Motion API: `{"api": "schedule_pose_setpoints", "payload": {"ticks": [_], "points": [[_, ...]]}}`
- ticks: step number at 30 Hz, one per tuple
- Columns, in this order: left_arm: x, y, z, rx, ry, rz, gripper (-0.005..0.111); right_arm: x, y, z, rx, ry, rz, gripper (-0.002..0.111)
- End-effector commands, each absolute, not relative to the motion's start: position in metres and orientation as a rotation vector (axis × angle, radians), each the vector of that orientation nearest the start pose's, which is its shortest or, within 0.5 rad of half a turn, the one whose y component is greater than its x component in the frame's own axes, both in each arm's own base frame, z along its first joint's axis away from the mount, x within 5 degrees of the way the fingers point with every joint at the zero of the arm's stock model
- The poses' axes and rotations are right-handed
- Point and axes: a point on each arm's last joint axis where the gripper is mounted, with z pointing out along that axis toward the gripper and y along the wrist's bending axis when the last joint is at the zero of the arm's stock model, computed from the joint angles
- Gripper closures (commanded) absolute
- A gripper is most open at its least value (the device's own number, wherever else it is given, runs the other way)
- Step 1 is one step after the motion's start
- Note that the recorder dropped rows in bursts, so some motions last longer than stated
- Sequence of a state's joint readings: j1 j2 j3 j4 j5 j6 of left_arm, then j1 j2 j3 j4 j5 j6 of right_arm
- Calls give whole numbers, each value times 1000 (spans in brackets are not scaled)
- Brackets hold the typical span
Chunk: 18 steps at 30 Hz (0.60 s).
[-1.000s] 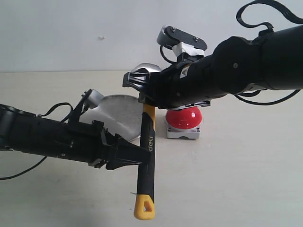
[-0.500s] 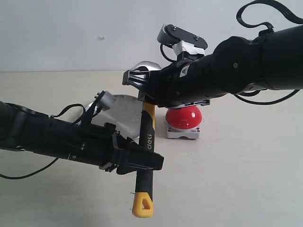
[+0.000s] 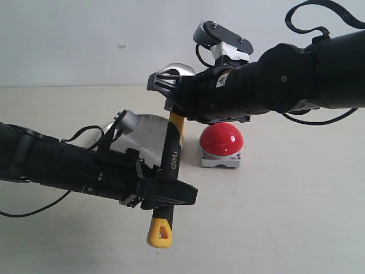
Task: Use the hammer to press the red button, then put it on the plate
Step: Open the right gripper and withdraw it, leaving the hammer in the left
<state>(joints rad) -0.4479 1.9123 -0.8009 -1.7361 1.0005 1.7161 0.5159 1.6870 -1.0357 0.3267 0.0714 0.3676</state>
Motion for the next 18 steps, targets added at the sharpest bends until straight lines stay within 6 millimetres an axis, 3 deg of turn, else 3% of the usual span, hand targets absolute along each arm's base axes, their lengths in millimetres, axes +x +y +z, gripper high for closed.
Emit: {"api": "schedule_pose_setpoints", "payload": {"ticks": [1,4,10,13,18], "points": [[254,-207,138,809,2196,-1431,41,325,183,245,213,2179,717,108],[255,-206,137,799,2215,-1405,54,325,183,246,213,2173,717,108],[255,-206,136,834,2191,-1382,106,325,183,246,213,2173,717,108],[255,-206,136,842,2185,-1382,107,325,183,245,212,2179,716,105],[255,-206,137,858,2172,-1377,107,324,183,245,211,2191,715,67]]}}
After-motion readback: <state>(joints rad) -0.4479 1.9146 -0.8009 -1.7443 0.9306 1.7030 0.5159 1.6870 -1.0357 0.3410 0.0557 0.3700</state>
